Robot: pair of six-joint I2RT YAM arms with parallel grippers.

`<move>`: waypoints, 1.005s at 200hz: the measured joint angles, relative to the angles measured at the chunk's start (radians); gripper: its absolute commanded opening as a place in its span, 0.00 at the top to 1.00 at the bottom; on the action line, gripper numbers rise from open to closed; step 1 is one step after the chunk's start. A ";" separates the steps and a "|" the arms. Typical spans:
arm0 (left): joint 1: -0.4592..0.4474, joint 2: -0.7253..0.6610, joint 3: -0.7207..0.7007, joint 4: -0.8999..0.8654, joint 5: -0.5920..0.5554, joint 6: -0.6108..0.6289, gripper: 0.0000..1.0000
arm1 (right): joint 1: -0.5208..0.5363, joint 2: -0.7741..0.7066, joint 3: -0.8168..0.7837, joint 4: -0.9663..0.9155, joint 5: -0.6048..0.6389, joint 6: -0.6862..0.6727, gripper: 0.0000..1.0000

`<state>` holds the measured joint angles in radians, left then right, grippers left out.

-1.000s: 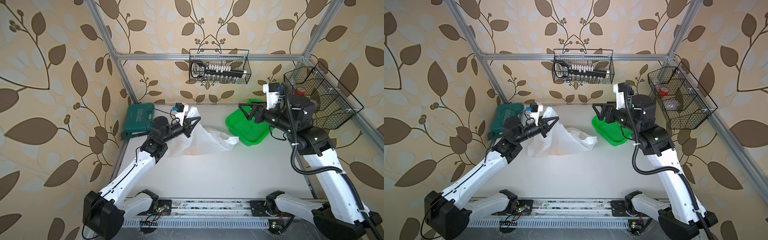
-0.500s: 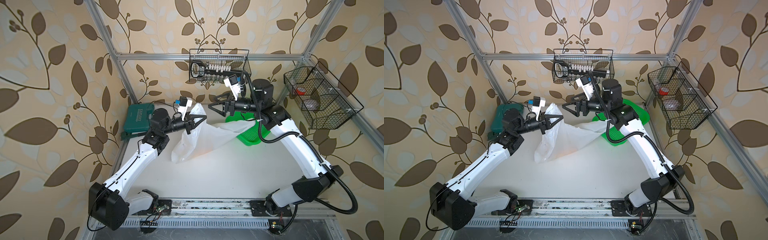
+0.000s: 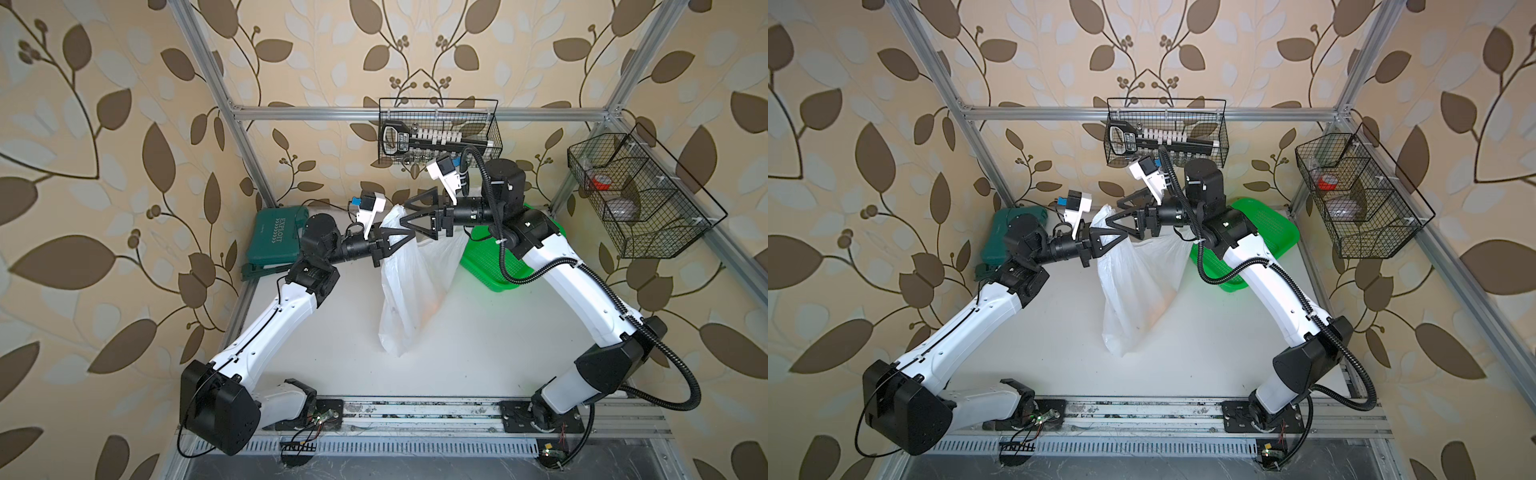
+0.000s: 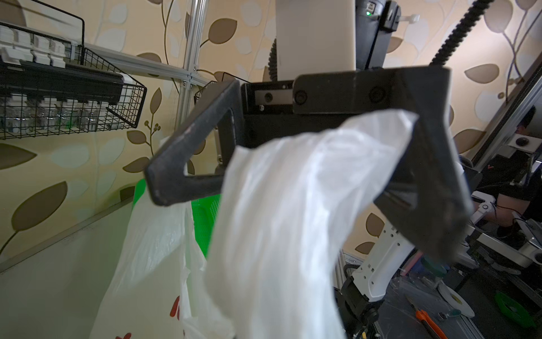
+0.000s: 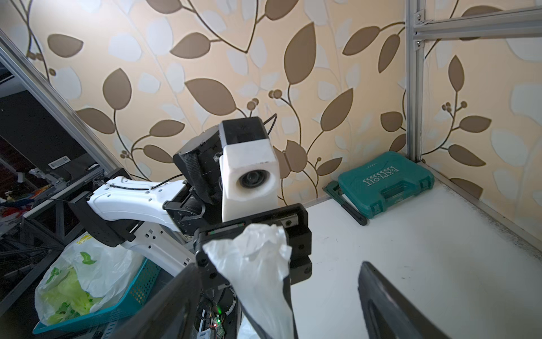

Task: Place the pears into plastic bags & tie knots
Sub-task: Tie the plastic bag at the center of the board.

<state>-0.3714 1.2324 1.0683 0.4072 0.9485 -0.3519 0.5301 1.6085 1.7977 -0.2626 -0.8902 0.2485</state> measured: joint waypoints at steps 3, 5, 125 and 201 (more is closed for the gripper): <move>0.000 0.000 -0.001 0.001 0.003 0.000 1.00 | 0.000 0.002 0.000 0.003 -0.002 0.003 0.19; 0.000 0.000 -0.002 0.001 0.005 -0.001 1.00 | 0.000 0.002 0.000 0.006 -0.004 0.005 0.19; 0.000 0.001 -0.008 0.007 0.065 -0.018 1.00 | 0.026 0.086 0.006 0.138 -0.063 0.119 1.00; 0.020 -0.173 -0.145 -0.084 -0.180 0.089 0.32 | 0.029 0.060 0.004 0.161 0.031 0.166 1.00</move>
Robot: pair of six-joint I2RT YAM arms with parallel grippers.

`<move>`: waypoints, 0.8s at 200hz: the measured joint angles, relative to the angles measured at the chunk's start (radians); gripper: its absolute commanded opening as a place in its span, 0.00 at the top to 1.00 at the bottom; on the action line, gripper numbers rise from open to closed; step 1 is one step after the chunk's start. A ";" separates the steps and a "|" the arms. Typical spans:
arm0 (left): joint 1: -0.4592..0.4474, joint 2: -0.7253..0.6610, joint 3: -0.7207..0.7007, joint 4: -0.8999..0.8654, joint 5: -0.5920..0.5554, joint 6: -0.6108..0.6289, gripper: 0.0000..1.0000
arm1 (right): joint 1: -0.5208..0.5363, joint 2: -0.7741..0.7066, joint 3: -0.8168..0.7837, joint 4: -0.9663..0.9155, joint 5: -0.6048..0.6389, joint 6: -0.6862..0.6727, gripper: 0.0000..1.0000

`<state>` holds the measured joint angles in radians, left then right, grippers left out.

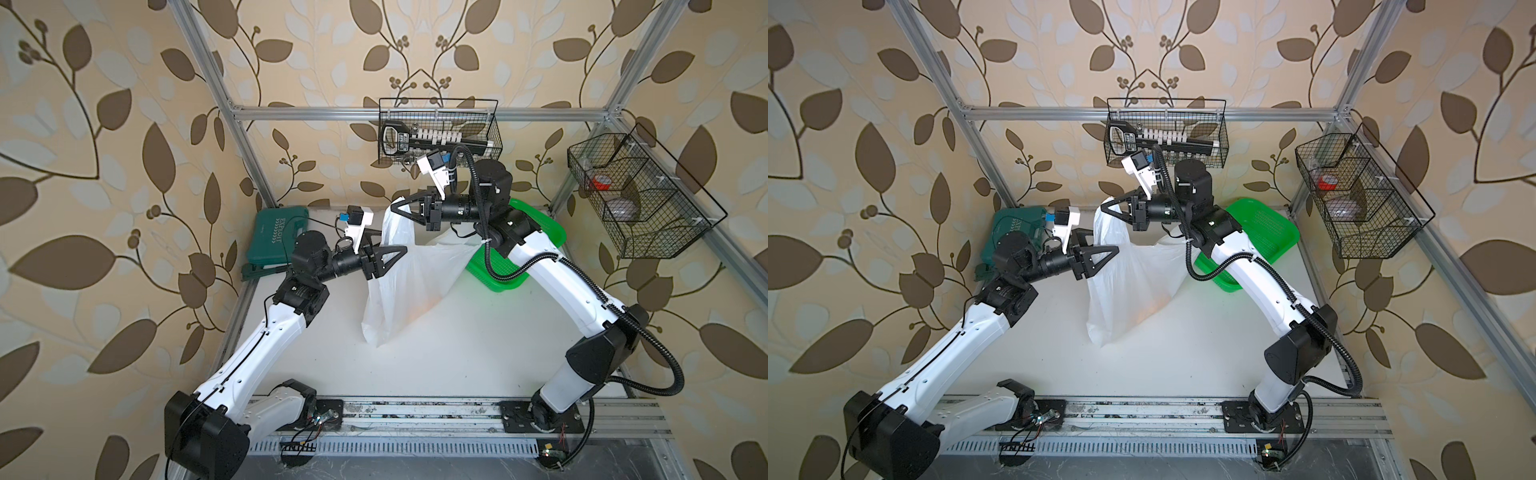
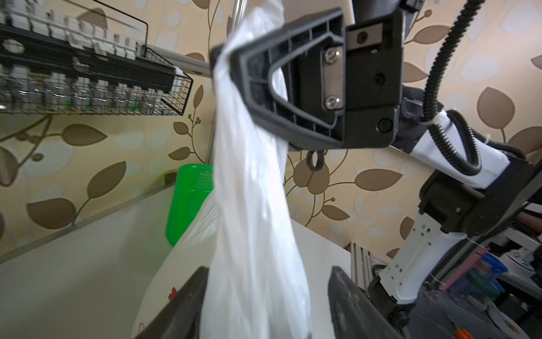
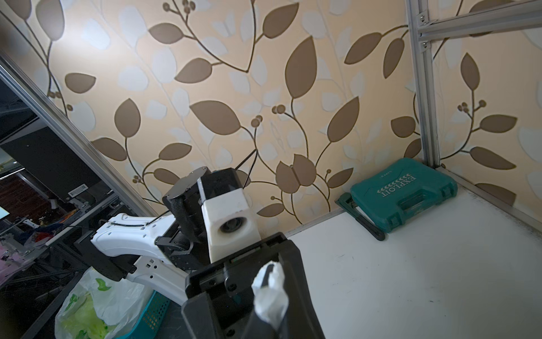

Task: Place the pears into plastic bags & tie knots
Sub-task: Tie the plastic bag at the center of the board.

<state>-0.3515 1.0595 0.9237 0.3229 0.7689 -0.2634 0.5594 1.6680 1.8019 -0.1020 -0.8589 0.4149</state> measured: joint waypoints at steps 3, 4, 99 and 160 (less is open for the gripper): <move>0.000 -0.005 -0.001 0.005 -0.014 0.000 0.31 | 0.001 -0.003 -0.001 0.000 0.004 0.000 1.00; 0.000 -0.005 -0.001 0.007 -0.018 0.000 0.31 | 0.001 -0.005 -0.002 -0.001 0.006 0.000 1.00; -0.087 0.234 0.031 0.242 -0.130 -0.039 0.34 | 0.051 -0.010 -0.006 -0.035 0.079 -0.008 1.00; -0.114 0.305 -0.047 0.473 -0.217 -0.148 0.83 | 0.052 0.006 0.016 -0.058 0.147 -0.006 1.00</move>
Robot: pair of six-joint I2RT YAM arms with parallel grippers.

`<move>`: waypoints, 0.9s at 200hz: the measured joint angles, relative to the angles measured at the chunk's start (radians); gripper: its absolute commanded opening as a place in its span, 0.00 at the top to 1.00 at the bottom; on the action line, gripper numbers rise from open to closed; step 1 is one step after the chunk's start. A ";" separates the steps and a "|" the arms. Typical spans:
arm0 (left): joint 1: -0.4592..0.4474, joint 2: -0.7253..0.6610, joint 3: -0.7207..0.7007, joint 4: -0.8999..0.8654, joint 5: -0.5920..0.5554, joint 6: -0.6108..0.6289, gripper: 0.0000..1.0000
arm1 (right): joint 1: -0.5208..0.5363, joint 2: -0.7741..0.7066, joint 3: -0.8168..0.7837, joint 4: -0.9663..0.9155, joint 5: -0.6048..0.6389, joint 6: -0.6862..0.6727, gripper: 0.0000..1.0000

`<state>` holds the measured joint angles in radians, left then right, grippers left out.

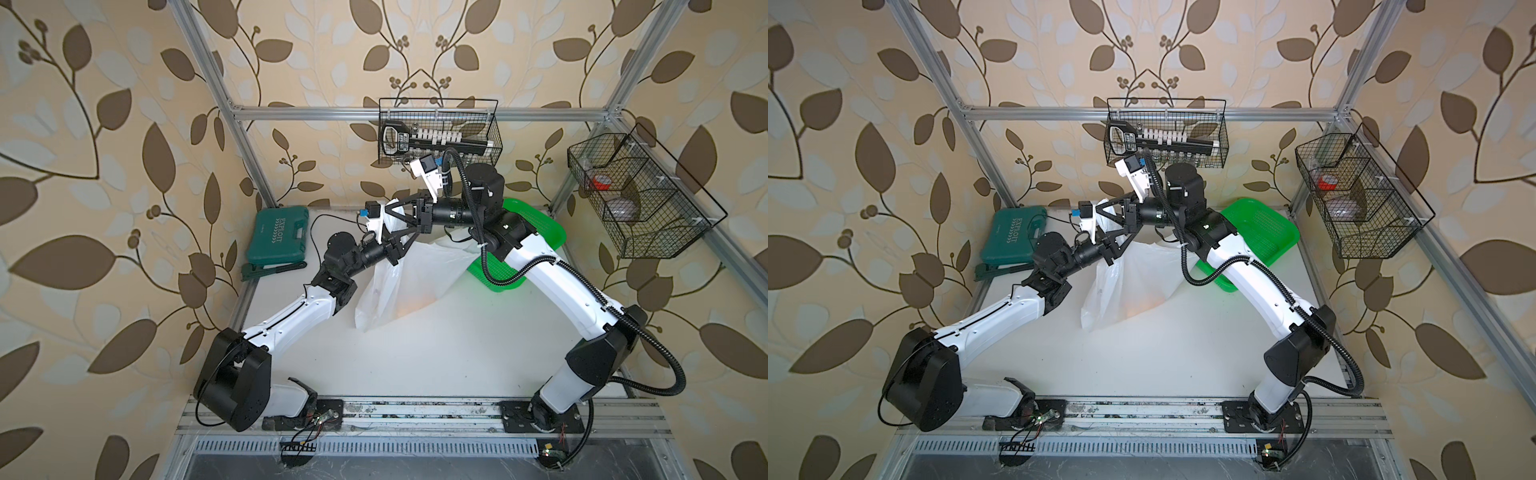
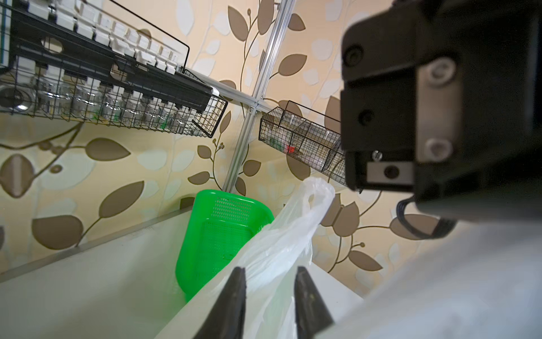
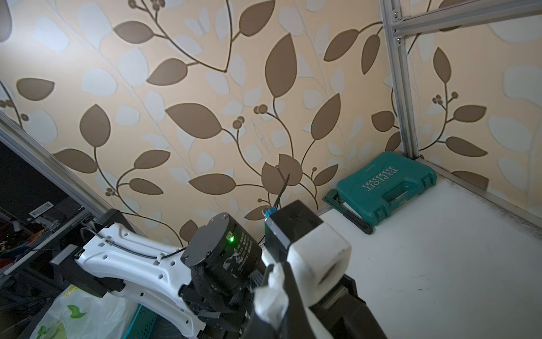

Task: Place the pears into plastic bags & tie knots
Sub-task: Tie the plastic bag at the center of the board.

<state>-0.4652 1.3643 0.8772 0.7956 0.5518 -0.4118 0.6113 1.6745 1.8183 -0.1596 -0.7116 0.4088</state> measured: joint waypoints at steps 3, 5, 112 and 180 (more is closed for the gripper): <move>0.000 0.003 -0.005 0.010 -0.005 -0.003 0.83 | 0.000 0.001 0.002 -0.005 0.007 0.000 1.00; 0.000 0.004 -0.010 0.018 -0.006 -0.001 0.83 | 0.000 0.001 0.003 -0.007 0.010 0.002 1.00; -0.001 0.047 -0.126 0.153 -0.025 -0.069 0.81 | 0.000 0.003 0.011 -0.031 0.102 0.015 1.00; -0.001 0.048 -0.129 0.102 -0.035 -0.080 1.00 | -0.048 -0.018 0.002 -0.013 0.137 0.022 0.24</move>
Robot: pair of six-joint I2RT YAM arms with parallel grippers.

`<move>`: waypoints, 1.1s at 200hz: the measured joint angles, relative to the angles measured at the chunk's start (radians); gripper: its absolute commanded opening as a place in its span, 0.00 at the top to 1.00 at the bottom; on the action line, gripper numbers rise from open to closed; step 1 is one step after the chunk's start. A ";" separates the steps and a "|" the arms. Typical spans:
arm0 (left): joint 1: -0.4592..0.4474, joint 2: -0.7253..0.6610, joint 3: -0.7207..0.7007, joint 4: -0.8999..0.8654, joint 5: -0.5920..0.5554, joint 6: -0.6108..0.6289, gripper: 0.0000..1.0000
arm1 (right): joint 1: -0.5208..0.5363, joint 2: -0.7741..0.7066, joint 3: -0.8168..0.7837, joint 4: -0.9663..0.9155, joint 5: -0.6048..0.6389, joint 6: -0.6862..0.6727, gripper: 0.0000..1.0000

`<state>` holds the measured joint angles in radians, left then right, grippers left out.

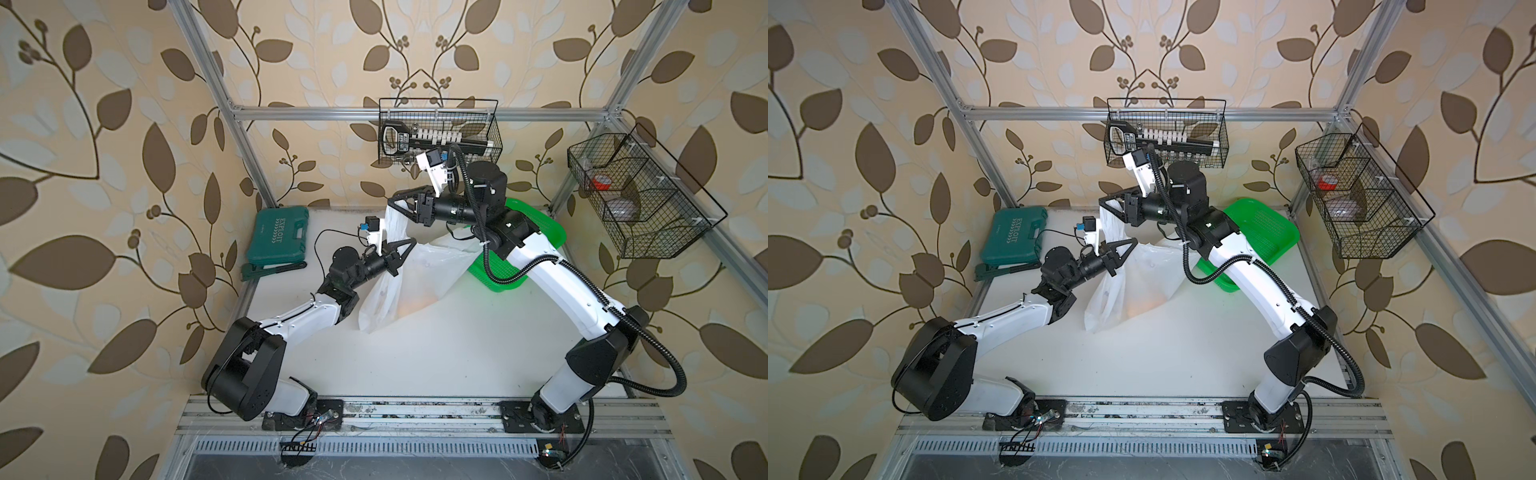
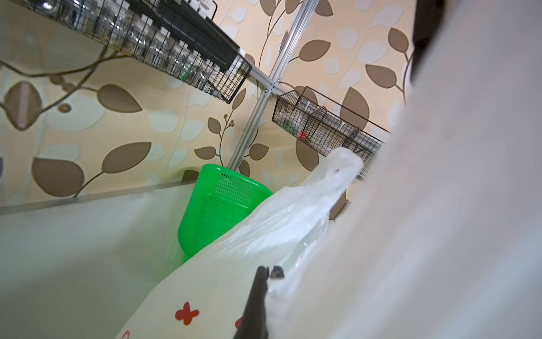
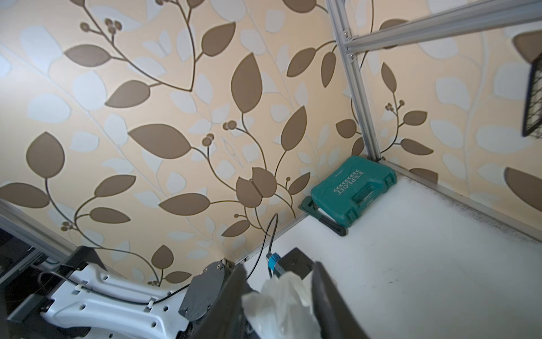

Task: Place the pears into plastic bags & tie knots
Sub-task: Tie the plastic bag at the center of the board.

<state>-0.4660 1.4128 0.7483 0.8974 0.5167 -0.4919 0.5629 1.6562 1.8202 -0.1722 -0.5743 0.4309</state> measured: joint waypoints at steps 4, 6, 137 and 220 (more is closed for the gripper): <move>0.000 0.000 0.000 -0.011 0.000 0.000 1.00 | -0.021 -0.015 -0.014 0.008 0.006 0.004 0.23; 0.000 0.000 0.000 -0.016 0.000 0.000 1.00 | -0.027 -0.020 -0.018 0.007 0.010 0.003 0.23; 0.000 -0.077 0.000 -0.196 0.031 0.017 1.00 | -0.293 -0.711 -0.768 -0.121 0.320 -0.122 0.07; 0.000 -0.101 0.000 -0.224 0.034 0.022 1.00 | -0.294 -0.656 -0.828 -0.056 0.330 -0.137 0.10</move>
<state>-0.4660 1.3117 0.7483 0.6731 0.5507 -0.4702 0.2691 1.0004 0.9924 -0.2279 -0.2440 0.2939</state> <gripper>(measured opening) 0.045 0.900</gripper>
